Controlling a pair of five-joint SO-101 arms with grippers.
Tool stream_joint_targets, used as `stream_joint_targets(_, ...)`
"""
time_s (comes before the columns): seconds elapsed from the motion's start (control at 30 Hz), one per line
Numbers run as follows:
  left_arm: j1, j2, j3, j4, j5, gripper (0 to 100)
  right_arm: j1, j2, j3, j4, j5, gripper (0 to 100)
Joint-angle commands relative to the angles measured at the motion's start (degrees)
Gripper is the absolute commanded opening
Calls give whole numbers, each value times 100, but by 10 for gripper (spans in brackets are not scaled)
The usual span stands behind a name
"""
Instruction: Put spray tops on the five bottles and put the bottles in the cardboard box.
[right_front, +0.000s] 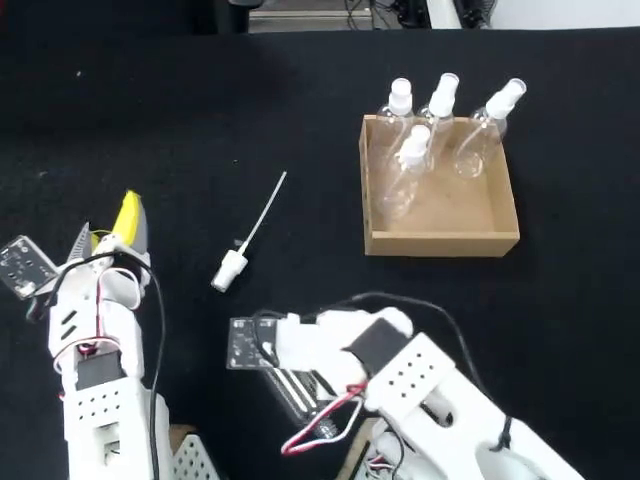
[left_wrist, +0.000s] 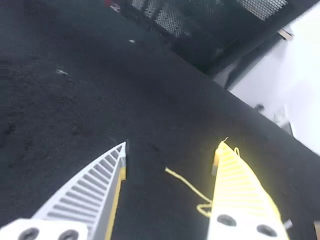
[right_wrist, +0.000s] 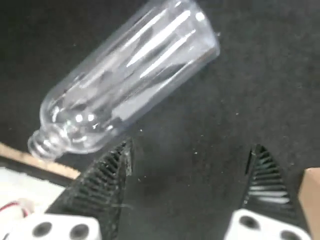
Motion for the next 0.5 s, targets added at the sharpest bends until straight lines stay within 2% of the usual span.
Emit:
stream_joint_targets(0.0, -321, -105, -497, -114, 62, 270, -105, 295, -1385, 730, -404, 322)
stream_joint_targets(0.1, -356, -105, -497, -114, 62, 270, -246, 444, -2105, 967, -1169, 319)
stream_joint_targets(0.2, -374, -105, -497, -114, 62, 270, -879, 541, -2220, 862, -1987, 319)
stream_joint_targets(0.33, -374, -105, -497, -114, 62, 270, -1705, 831, -1956, 273, -2646, 321)
stream_joint_targets(0.47, -374, -105, -497, -114, 62, 270, -1837, 1516, -1622, -580, -3015, 322)
